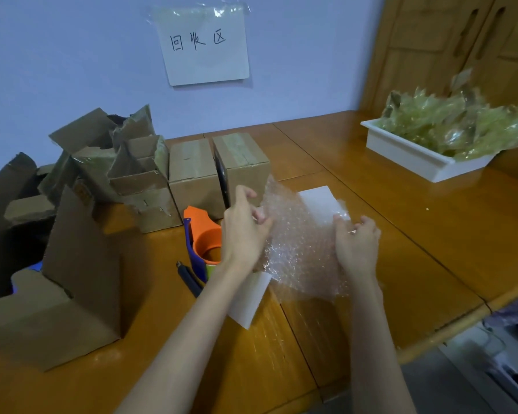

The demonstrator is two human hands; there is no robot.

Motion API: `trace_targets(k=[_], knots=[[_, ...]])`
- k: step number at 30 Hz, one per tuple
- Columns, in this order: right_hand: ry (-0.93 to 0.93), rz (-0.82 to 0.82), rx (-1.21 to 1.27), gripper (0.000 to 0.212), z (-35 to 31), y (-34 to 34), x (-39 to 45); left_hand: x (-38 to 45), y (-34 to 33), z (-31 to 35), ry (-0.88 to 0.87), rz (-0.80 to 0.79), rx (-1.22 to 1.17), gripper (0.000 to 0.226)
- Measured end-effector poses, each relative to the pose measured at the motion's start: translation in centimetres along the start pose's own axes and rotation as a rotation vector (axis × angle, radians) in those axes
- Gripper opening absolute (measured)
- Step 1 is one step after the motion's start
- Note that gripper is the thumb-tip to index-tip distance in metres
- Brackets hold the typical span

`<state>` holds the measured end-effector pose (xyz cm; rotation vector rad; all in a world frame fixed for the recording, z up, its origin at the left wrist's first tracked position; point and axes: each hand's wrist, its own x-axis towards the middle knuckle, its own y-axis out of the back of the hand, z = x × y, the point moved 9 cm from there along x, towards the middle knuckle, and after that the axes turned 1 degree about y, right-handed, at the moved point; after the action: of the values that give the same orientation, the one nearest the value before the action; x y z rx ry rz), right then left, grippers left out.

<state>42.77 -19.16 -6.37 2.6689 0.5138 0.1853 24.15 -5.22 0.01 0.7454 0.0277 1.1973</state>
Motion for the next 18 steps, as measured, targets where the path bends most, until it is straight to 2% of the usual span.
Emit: trace_targets(k=[2,4,6,11,14,15,17,18], knots=[[0.043,-0.046,-0.049,0.066,-0.1,-0.9,-0.4,0.2,0.3,0.1,-0.015,0.037,-0.026,0.036],[0.067,-0.087,-0.09,0.061,0.0,-1.6,-0.6,0.3,0.6,1.1,-0.078,0.048,-0.014,0.027],[0.063,-0.105,-0.098,0.054,0.1,-1.9,-0.8,0.8,0.9,1.2,-0.076,0.036,-0.107,0.016],[0.127,-0.092,-0.026,0.042,-0.7,-1.5,-1.0,1.8,0.6,-2.4,0.283,0.007,-0.657,0.01],[0.098,-0.09,0.103,0.044,-1.4,-1.2,-1.1,1.1,-0.2,-2.2,0.433,-0.155,-0.947,0.011],[0.028,-0.152,0.193,0.049,-1.5,-1.7,-1.1,0.8,0.1,-1.9,0.437,-0.199,-1.004,0.014],[-0.159,-0.428,0.436,0.054,-2.0,-3.8,-2.0,-0.1,1.5,-1.1,0.379,-0.241,-1.03,0.013],[-0.193,-0.562,0.521,0.06,-2.7,-4.6,-2.7,-0.5,2.3,-1.2,0.357,-0.235,-1.001,0.012]])
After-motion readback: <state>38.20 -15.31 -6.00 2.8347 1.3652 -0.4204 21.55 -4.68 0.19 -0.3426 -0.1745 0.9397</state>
